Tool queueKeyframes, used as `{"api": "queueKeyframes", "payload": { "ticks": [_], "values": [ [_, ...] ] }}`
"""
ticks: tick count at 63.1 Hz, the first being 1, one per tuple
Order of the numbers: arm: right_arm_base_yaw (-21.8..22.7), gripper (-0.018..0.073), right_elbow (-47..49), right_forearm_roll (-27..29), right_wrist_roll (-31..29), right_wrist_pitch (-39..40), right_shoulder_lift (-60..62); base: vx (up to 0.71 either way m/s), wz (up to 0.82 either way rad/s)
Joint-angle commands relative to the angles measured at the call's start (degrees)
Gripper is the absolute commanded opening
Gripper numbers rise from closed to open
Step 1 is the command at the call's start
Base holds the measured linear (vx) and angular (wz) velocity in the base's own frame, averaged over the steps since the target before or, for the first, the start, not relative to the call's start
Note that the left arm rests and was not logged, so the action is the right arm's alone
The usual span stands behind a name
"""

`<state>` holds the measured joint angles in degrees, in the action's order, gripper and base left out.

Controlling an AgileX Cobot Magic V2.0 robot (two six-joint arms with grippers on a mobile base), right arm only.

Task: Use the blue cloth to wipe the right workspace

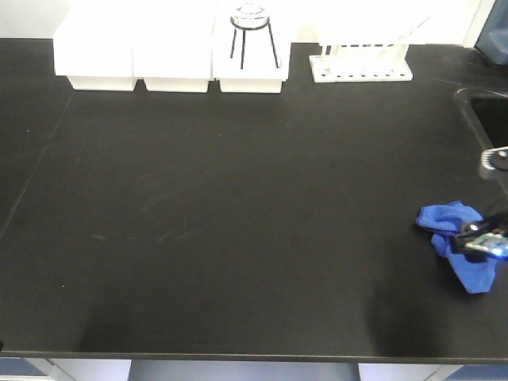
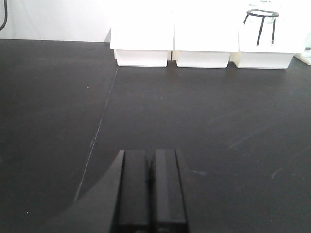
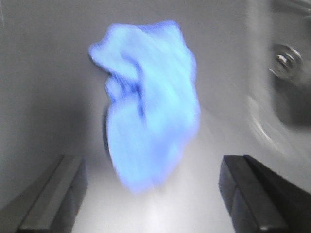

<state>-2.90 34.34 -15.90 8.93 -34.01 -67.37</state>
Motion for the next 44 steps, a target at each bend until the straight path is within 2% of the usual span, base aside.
{"api": "queueKeyframes", "payload": {
  "ticks": [1,7,14,24,28,33,40,44],
  "values": [
    [0.00,0.0582,1.43,-3.47,0.82,6.98,-3.42,0.00,0.00],
    [0.19,0.0582,1.58,-7.32,2.15,9.97,-8.26,0.00,0.00],
    [1.93,0.0582,1.58,-11.08,6.79,14.15,-13.52,0.00,0.00],
    [5.76,0.0575,1.58,-12.24,9.87,19.05,-18.74,0.00,0.00],
    [6.28,0.0536,1.58,-11.78,9.97,20.90,-19.93,0.00,0.00],
    [6.22,0.0435,1.58,-11.65,10.03,22.58,-20.15,0.00,0.00],
    [6.06,0.0121,1.58,-11.03,10.03,23.05,-19.11,0.00,0.00],
    [6.06,-0.0014,1.58,-10.46,10.13,22.23,-17.91,0.00,0.00]
  ]
}}
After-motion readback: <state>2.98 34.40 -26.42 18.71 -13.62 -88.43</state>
